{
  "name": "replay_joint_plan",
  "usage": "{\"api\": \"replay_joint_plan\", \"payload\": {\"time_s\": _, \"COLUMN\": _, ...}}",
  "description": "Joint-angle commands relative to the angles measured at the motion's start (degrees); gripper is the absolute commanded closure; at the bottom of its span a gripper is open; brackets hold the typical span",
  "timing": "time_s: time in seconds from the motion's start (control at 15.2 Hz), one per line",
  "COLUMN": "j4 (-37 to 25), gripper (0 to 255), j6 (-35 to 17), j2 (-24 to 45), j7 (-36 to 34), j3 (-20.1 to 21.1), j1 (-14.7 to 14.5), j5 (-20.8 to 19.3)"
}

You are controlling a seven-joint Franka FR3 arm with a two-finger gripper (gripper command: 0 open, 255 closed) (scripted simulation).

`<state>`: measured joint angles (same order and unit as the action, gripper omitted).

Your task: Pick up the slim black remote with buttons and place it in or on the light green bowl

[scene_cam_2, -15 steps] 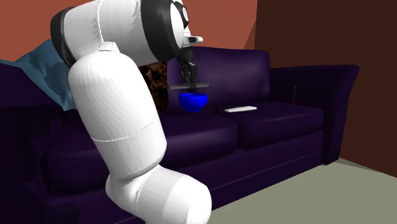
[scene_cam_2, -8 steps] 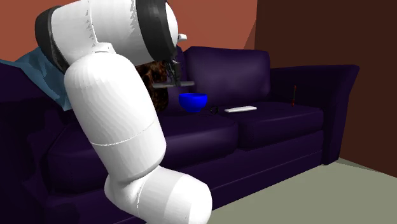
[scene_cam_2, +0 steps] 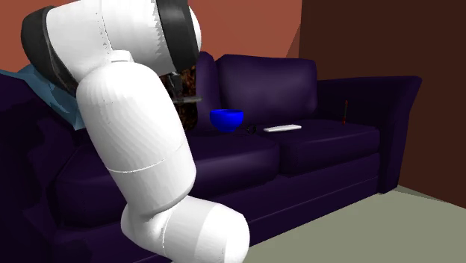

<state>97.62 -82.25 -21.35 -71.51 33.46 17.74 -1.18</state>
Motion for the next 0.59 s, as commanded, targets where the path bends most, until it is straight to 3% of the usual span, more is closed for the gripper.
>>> {"api": "replay_joint_plan", "payload": {"time_s": 0.0, "j4": -0.9, "gripper": 255, "j6": 0.7, "j2": 0.5, "j7": -3.1, "j3": 2.4, "j1": -0.6, "j5": 0.4}}
{"api": "replay_joint_plan", "payload": {"time_s": 0.53, "j4": -8.0, "gripper": 255, "j6": 3.9, "j2": 6.7, "j7": -17.0, "j3": 14.5, "j1": -2.1, "j5": -1.0}}
